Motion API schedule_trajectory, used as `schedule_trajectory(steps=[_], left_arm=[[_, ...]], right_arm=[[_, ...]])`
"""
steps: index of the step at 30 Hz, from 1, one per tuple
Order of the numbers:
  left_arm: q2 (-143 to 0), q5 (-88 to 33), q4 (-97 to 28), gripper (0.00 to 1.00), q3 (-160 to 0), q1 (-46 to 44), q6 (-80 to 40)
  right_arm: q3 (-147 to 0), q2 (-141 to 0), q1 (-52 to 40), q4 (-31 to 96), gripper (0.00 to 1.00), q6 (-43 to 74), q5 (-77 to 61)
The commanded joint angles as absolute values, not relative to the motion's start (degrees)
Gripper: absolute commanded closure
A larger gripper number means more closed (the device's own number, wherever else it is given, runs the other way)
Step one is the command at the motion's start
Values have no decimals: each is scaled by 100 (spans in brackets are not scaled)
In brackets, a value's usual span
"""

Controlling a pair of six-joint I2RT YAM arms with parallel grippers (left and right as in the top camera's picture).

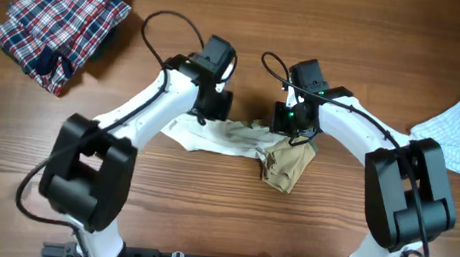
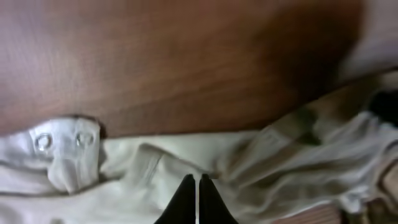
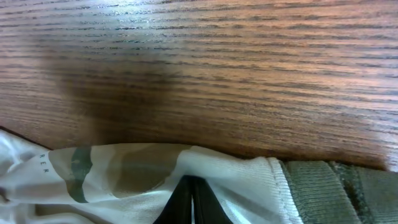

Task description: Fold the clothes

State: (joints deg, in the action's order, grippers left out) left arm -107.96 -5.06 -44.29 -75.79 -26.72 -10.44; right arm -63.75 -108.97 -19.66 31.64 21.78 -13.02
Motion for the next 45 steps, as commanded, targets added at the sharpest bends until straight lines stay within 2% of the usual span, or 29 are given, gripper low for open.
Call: schedule_trajectory(steps=[1,7,21,28,32,40,45], left_arm=[[-11019,-770,-4344,96,-7577,-2652,-1094],[-11478,-832,-4491,96,-7577,-2652,-1094],[-11502,-580,-5271,96,-7577,-2646,-1072],[-11417,650,-5767,96,-7577,-2633,-1243],[-11187,1992,-6265,96,-7577,-2495,-2368],[-10311,1839,-5610,96,-7577,-2462,-2639],[-10353,-93,-4560,96,-7577,-2480,-2226]], right_arm=[[-6309,-11135,-1905,3225,96,2099,-985],[-6309,-11135,-1905,3229,96,2099,-985],[-6309,-11135,-1905,3223,96,2097,-982],[-6309,-11135,-1905,3221,96,2095,-982],[-6309,-11135,-1905,3216,96,2095,-980],[-6309,-11135,-1905,3175,96,2097,-985],[-6309,-11135,-1905,3129,96,2108,-987]])
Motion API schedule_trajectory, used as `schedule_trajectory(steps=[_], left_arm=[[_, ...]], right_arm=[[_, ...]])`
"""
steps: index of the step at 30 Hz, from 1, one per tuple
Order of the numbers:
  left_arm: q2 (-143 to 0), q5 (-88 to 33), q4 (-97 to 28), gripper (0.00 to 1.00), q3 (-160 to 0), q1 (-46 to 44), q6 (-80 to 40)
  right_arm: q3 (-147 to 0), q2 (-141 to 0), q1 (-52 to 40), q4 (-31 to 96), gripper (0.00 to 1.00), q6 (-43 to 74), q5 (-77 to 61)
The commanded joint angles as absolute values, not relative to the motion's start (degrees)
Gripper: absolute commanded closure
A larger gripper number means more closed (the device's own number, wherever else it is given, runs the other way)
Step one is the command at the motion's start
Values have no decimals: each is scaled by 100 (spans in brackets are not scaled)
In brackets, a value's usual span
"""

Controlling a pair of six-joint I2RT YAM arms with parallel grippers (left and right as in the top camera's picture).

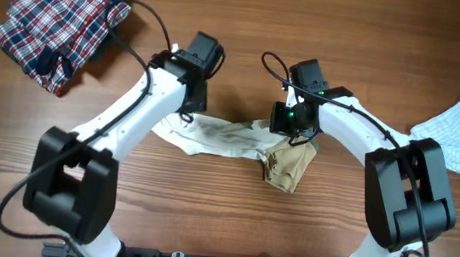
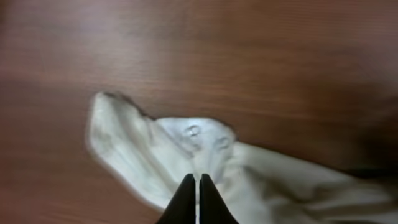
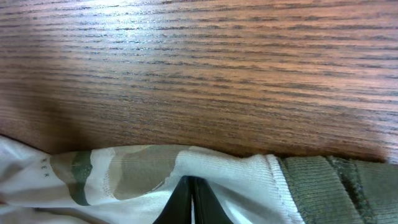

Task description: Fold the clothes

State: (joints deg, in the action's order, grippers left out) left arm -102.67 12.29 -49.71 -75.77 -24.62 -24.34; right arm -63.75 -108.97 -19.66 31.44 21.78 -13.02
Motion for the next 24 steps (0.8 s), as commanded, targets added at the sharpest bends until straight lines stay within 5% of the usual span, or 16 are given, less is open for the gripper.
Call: schedule_trajectory(steps=[1,24], left_arm=[[-10455,-187,-4464,96,-7577,-2502,-2226],[-11343,-403,-4705,96,-7472,-2561,-1820]], right_arm=[[-6309,-11135,-1905,3135,96,2106,-989],[-6309,-11135,-1905,3210,96,2097,-985]])
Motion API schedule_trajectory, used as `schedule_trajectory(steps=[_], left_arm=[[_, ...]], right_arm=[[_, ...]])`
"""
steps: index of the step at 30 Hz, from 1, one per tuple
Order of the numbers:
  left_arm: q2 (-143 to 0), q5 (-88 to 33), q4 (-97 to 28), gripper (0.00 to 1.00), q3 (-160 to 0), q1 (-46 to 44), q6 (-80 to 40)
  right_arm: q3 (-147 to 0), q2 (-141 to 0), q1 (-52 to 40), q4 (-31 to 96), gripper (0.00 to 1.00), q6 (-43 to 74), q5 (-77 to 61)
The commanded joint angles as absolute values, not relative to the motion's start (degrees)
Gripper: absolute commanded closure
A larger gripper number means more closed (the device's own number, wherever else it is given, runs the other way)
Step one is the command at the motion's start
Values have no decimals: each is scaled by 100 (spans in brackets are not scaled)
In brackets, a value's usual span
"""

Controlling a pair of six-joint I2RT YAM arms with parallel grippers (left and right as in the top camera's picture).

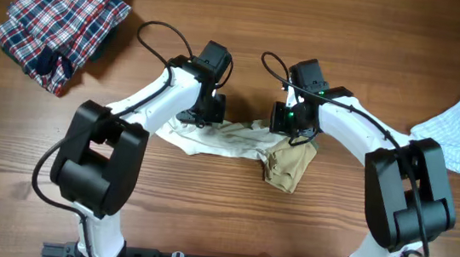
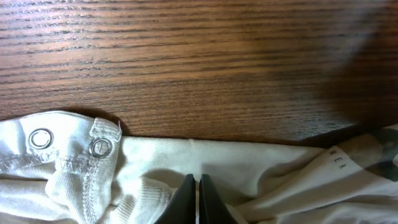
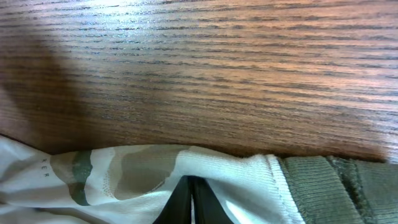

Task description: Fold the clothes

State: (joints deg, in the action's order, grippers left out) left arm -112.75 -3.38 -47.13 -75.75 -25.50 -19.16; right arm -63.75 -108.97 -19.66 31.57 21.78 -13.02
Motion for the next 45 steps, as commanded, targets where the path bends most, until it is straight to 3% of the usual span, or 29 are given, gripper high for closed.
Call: schedule_trajectory(steps=[1,11,16,23,28,38,45], left_arm=[[-11345,-405,-4665,96,-7397,-2561,-1822],[-11345,-342,-4912,96,-7231,-2561,-1822],[-11343,386,-5540,96,-7231,-2561,-2043],[-11214,515,-5802,96,-7242,-2558,-2167],[-11087,1413,-6313,96,-7242,-2519,-2663],[-10545,1417,-6278,96,-7258,-2362,-2840],[-10320,-515,-4460,96,-7258,-2366,-2333]], right_arm=[[-6309,-11135,-1905,3210,96,2097,-985],[-6309,-11135,-1905,3223,96,2095,-987],[-6309,-11135,-1905,3216,96,2097,-985],[-6309,-11135,-1905,3212,95,2097,-982],[-6309,-11135,-1903,3197,96,2097,-982],[-6309,-11135,-1905,3151,96,2102,-985],[-6309,-11135,-1903,3103,96,2119,-1031]])
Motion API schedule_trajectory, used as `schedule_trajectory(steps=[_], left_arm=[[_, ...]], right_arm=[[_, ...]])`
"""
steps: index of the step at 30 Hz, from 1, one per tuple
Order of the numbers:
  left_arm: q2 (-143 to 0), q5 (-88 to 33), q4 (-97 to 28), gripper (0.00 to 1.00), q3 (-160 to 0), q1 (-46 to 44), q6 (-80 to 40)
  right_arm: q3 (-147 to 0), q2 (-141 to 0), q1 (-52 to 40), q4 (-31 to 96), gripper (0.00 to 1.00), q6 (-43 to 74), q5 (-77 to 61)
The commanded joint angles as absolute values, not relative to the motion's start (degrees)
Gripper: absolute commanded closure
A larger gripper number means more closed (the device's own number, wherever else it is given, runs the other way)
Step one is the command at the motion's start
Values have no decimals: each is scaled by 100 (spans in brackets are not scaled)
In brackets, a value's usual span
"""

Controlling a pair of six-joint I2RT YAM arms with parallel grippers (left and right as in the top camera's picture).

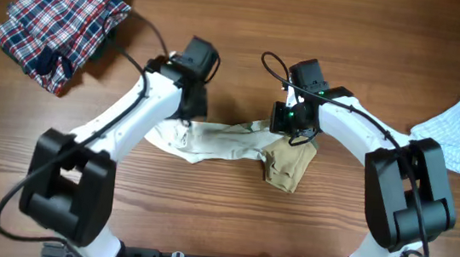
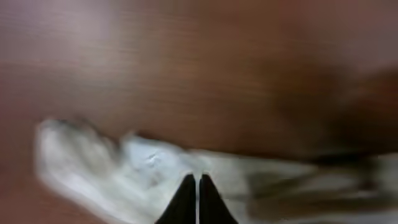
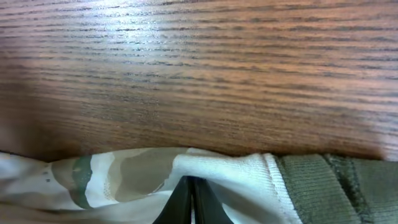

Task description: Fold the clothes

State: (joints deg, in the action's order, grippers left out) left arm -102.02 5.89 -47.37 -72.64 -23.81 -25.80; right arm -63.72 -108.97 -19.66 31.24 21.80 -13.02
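Note:
A cream garment (image 1: 211, 144) with a tan folded end (image 1: 287, 169) lies stretched across the middle of the table. My left gripper (image 1: 187, 115) is shut on its left upper edge. The left wrist view is blurred, with the closed gripper (image 2: 196, 180) over pale cloth (image 2: 118, 177). My right gripper (image 1: 292, 128) is shut on the garment's right upper edge. In the right wrist view the gripper (image 3: 191, 182) pinches the white hem (image 3: 236, 171), next to olive ribbing (image 3: 336, 186) and a camouflage print (image 3: 118, 177).
A folded red and blue plaid garment (image 1: 58, 16) lies at the far left corner on top of a dark green one. A crumpled pale striped garment sits at the right edge. Bare wood (image 1: 250, 19) lies beyond the grippers.
My left gripper has moved to the left with the cloth in it, and the garment's left end lies further left and more drawn out. The right gripper has not moved.
Both grippers were shut on the garment's top edge, fairly close together. Then the left one stood further left with the cloth stretched, then back nearer the middle, and now left again. The right gripper kept its hold in one place throughout.

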Motion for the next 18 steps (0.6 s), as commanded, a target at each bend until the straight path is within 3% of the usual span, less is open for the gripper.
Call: schedule_trajectory(steps=[1,10,18], left_arm=[[-10420,-563,-4469,96,-7258,-2366,-2335],[-10879,-757,-5277,96,-7216,-2366,-2447],[-10879,-180,-4812,96,-6755,-2359,-2388]], right_arm=[[-6309,-11135,-1905,3118,96,2117,-1031],[-6309,-11135,-1905,3109,96,2104,-1028],[-6309,-11135,-1905,3105,96,2102,-1028]])
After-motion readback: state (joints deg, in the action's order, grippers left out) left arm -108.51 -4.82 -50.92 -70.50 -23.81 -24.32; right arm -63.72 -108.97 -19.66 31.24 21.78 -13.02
